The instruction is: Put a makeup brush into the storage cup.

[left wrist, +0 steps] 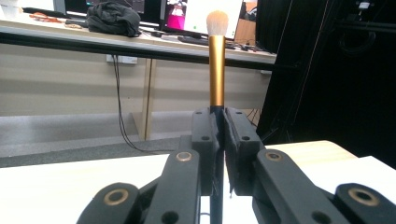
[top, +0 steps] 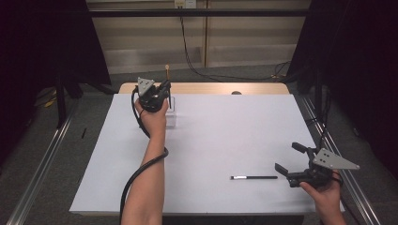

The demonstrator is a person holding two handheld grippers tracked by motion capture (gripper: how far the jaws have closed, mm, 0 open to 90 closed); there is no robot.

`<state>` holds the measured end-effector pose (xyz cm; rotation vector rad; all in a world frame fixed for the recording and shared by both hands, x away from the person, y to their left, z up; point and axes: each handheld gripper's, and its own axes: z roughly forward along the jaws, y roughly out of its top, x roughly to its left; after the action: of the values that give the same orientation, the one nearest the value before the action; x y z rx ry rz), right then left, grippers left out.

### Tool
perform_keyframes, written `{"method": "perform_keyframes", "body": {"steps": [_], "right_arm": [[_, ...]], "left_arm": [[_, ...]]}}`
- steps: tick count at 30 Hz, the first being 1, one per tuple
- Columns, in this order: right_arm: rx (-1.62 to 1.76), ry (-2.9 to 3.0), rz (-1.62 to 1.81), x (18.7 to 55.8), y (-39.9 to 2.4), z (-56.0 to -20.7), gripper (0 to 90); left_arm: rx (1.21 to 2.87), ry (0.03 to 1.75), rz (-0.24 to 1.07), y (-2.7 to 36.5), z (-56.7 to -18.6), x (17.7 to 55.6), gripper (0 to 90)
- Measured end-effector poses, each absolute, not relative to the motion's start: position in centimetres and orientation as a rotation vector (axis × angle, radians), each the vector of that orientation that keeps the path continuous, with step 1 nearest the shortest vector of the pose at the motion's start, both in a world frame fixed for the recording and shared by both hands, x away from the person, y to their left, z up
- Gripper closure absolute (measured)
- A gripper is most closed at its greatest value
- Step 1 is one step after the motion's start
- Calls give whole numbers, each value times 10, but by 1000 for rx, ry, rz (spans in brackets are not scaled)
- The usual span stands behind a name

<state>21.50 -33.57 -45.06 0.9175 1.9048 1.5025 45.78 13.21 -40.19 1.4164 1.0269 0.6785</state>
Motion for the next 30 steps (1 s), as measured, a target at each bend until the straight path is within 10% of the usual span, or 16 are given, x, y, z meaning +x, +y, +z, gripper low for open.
{"method": "perform_keyframes", "body": {"steps": [30], "right_arm": [[911, 1908, 1503, 215, -334, -450, 0]], "left_arm": [[1426, 1047, 665, 136, -413, 452, 835]]}}
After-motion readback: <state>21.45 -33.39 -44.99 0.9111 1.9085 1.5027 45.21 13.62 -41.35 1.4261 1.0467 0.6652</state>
